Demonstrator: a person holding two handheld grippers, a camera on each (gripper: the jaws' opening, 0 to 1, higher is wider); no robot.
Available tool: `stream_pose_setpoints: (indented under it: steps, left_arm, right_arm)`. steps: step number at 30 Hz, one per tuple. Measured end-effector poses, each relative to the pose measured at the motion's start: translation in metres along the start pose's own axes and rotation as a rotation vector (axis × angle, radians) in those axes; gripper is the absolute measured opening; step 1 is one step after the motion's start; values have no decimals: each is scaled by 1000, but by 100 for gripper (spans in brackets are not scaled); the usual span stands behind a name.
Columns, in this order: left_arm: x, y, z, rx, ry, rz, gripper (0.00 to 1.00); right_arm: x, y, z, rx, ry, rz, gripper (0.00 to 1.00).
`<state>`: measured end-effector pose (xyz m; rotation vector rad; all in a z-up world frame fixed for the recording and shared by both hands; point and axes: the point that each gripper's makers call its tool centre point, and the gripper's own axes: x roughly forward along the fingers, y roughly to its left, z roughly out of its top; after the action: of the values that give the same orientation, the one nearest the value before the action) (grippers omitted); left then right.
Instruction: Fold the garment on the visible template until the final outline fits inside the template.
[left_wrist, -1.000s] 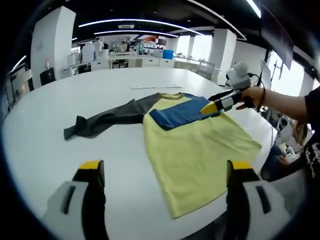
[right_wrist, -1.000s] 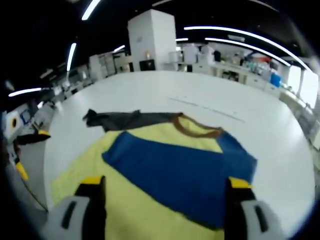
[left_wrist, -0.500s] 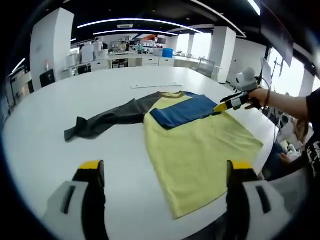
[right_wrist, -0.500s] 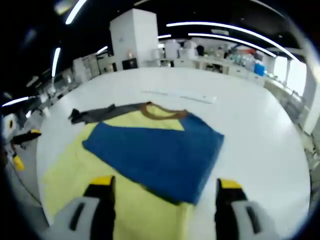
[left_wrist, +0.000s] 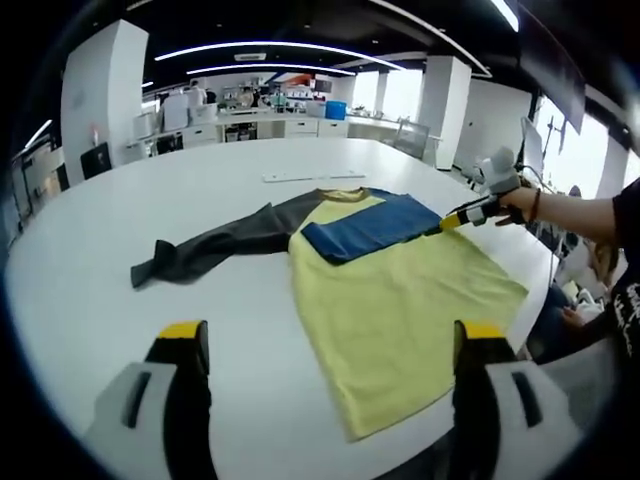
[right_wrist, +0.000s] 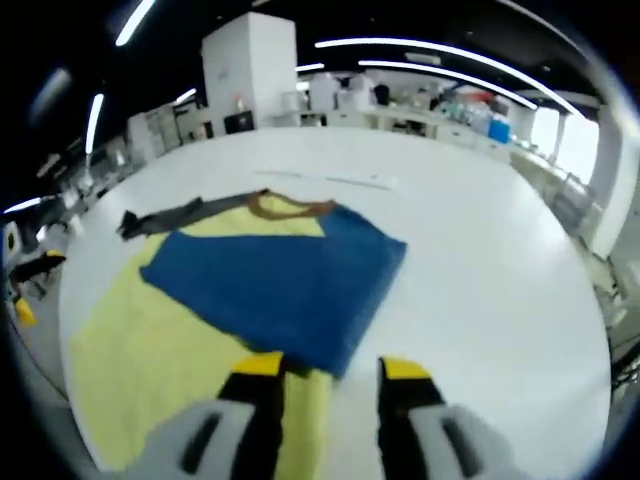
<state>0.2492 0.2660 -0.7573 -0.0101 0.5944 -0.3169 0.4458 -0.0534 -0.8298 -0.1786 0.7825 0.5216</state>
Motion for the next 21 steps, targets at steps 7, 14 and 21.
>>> stream_pose_setpoints:
  steps: [7,14,21]
  left_arm:
    - [-1,0,0,1,-1,-1,99]
    - [-2,0,-1,2,3,-4,99]
    - [-3,0,-3,-1,9,0,99]
  right_arm:
    - [1,-5,-5,34,1,-12,12]
    - [0,-5,-8,140,-21,-13,4]
    - [-8,-14,-23,26,72,-124,0]
